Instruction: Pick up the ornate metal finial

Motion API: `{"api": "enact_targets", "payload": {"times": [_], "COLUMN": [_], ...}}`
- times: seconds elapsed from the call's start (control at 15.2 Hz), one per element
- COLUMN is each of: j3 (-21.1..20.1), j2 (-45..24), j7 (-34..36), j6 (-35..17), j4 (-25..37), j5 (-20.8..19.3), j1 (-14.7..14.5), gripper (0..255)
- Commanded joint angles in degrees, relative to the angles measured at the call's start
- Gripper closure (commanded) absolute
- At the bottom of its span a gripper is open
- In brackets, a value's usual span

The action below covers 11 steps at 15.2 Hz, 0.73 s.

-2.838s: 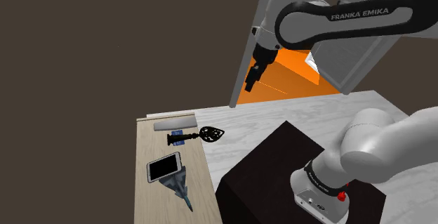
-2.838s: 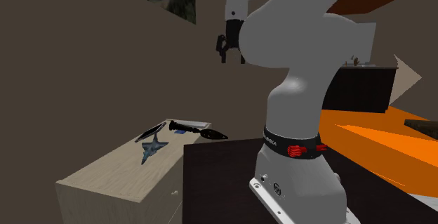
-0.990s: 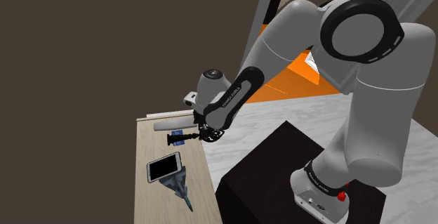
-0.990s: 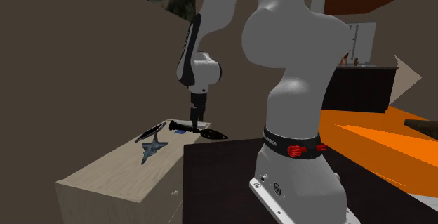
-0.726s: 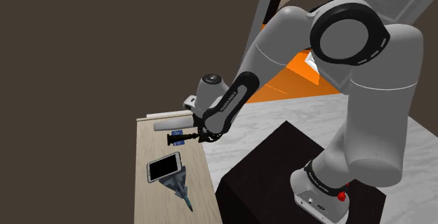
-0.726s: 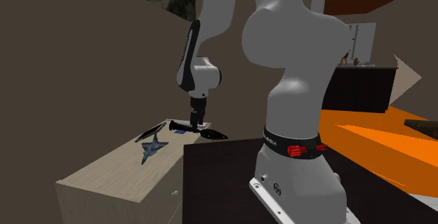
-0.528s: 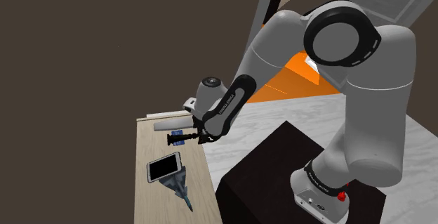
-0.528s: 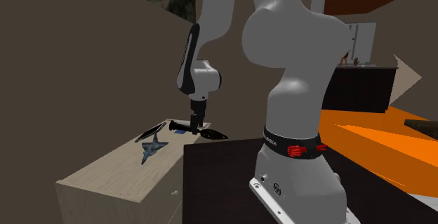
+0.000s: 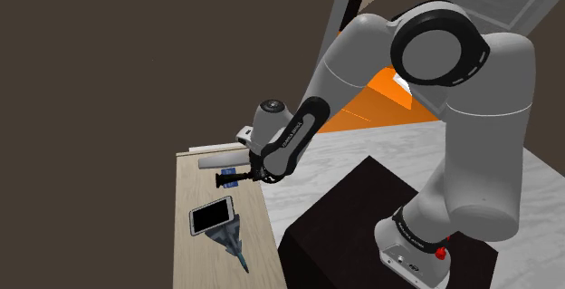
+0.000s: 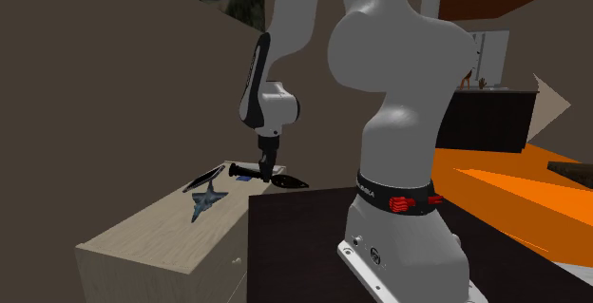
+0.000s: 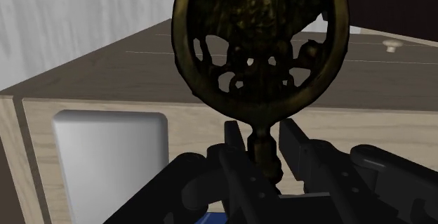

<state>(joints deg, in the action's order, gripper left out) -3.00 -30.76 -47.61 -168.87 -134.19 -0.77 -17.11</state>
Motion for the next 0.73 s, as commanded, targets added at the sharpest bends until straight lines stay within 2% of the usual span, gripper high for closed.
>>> {"api": "enact_targets", "payload": {"times": [0.0,0.66], "j3": [0.01,-0.69], "j2": [-0.07,7.66], "j7": [0.0,-0.25], "j6": [-0.06,5.41], "j4": [0.03,-2.23], "j5": [0.0,0.48], "j1": [0.01,0.61], "gripper": [255,255]}}
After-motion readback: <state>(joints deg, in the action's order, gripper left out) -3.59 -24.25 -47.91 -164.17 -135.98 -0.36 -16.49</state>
